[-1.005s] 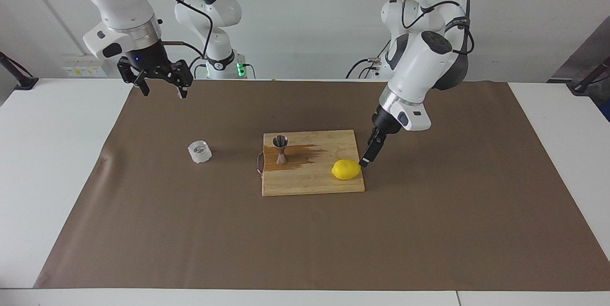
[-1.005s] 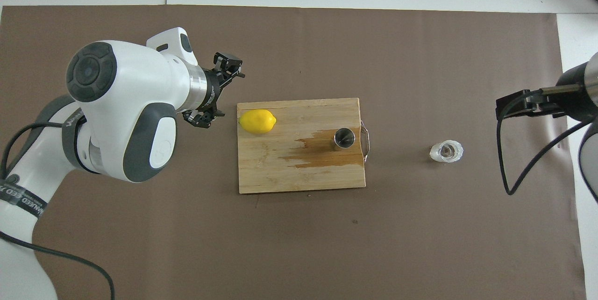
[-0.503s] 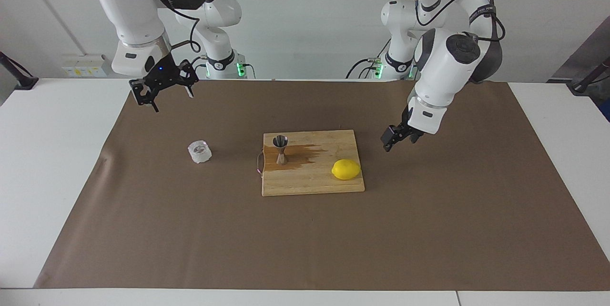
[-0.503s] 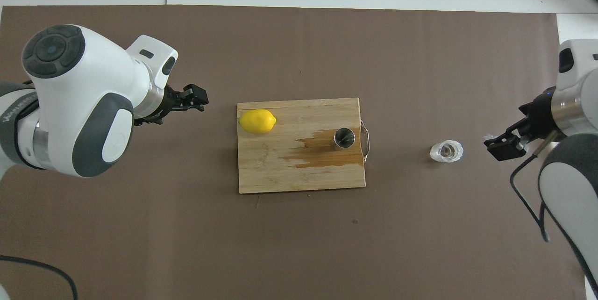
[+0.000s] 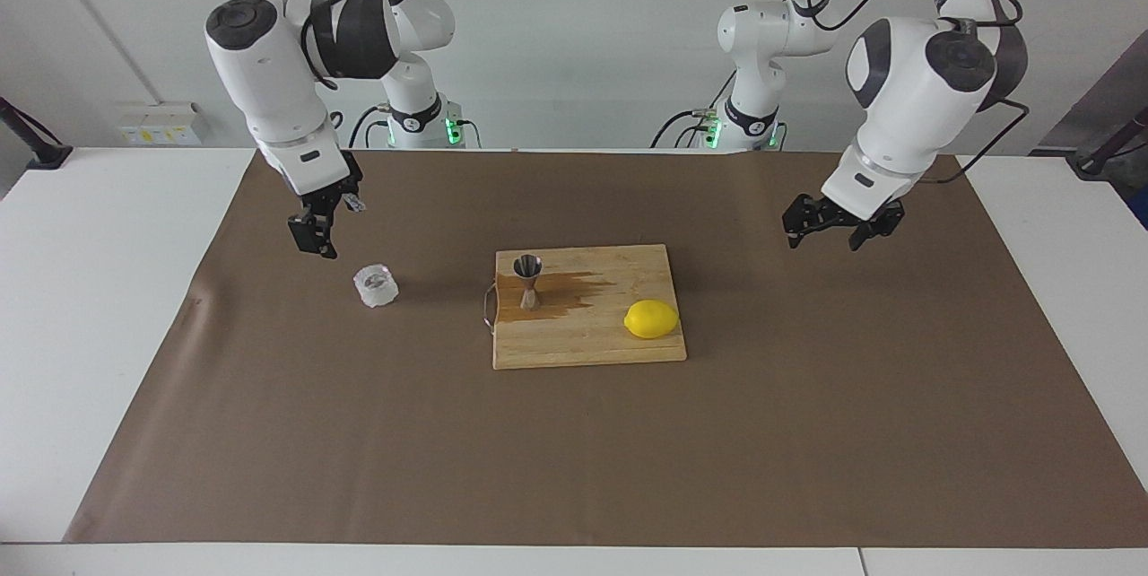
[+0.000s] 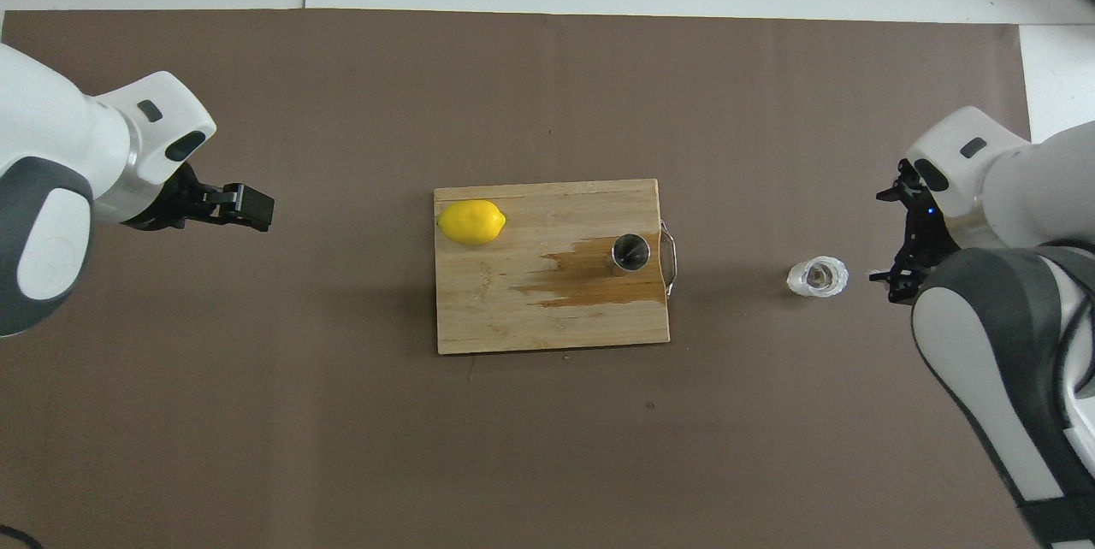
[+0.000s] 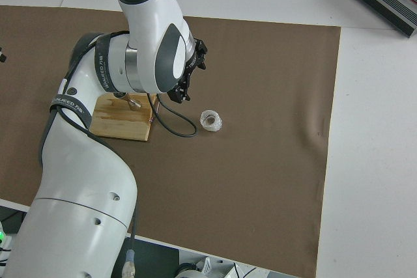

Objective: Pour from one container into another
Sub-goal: 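Retract the left gripper while the right gripper reaches the clear glass, then grasp the small clear glass with the right gripper, then lift the clear glass with the right gripper above the metal cup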

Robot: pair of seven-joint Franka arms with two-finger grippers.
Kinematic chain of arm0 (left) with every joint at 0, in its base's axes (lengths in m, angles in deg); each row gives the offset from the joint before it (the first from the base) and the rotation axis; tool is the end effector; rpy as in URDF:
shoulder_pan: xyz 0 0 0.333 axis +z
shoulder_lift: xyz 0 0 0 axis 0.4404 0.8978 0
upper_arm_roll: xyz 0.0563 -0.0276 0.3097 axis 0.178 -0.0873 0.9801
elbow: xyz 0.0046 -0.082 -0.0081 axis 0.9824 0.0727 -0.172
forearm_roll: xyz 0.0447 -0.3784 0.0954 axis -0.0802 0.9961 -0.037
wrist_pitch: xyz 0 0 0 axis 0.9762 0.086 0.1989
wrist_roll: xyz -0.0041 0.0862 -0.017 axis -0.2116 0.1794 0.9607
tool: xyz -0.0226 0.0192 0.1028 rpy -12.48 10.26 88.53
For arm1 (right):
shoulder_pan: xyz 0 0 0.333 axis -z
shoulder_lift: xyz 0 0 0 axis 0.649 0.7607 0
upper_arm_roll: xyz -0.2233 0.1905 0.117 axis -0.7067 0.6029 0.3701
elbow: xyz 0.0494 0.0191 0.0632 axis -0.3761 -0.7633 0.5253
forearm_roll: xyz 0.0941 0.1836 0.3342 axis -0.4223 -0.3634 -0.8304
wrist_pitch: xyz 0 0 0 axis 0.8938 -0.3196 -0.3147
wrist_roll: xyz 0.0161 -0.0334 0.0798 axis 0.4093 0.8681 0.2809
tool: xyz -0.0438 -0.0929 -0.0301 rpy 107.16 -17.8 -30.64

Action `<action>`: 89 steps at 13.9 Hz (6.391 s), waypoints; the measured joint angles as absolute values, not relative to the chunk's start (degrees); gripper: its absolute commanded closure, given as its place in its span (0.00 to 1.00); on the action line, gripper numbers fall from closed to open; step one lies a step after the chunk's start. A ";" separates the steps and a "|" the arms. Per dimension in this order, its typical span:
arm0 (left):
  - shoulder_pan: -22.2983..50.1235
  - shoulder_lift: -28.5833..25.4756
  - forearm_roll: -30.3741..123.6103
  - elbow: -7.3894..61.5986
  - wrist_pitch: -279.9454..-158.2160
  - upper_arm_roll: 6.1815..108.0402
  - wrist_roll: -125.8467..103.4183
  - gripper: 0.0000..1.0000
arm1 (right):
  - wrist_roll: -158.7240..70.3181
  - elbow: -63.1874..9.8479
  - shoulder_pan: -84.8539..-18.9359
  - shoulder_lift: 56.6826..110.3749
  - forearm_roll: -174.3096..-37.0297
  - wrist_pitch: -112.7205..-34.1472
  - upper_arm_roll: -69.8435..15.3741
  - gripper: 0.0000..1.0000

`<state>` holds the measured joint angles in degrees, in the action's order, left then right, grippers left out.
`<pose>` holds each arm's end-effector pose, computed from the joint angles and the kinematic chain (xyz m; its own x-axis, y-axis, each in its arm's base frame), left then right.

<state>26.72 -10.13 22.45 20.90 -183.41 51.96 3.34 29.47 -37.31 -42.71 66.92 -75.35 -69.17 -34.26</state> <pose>0.5619 -0.0758 0.5227 0.9932 -0.1125 -0.0294 -0.1120 -0.9935 0.0207 0.5489 0.0233 0.4716 0.1034 0.9946 0.0048 0.9946 -0.1034 0.0030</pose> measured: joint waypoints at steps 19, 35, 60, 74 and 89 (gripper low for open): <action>29.80 -14.90 22.77 11.78 -168.58 51.45 5.90 0.00 | 52.98 -46.69 -40.00 75.72 -78.12 -81.27 -34.26 0.00; 29.84 -14.90 22.77 11.78 -168.56 51.50 5.87 0.00 | 56.68 -52.55 -38.45 75.98 -83.65 -89.33 -34.32 1.00; 29.84 -14.90 22.77 11.78 -168.55 51.50 5.86 0.00 | 18.07 -37.64 -54.86 73.22 -73.52 -78.93 -33.30 1.00; 29.84 -14.90 22.77 11.78 -168.55 51.50 5.86 0.00 | 8.94 -31.98 -65.23 76.54 -54.33 -74.72 -33.24 1.00; 29.84 -14.90 22.77 11.78 -168.55 51.50 5.86 0.00 | 5.34 -30.15 -71.39 80.42 -41.14 -73.56 -33.22 1.00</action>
<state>29.84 -14.90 22.77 11.78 -168.55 51.50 5.86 5.34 -30.15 -71.39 80.42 -41.14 -73.56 -33.22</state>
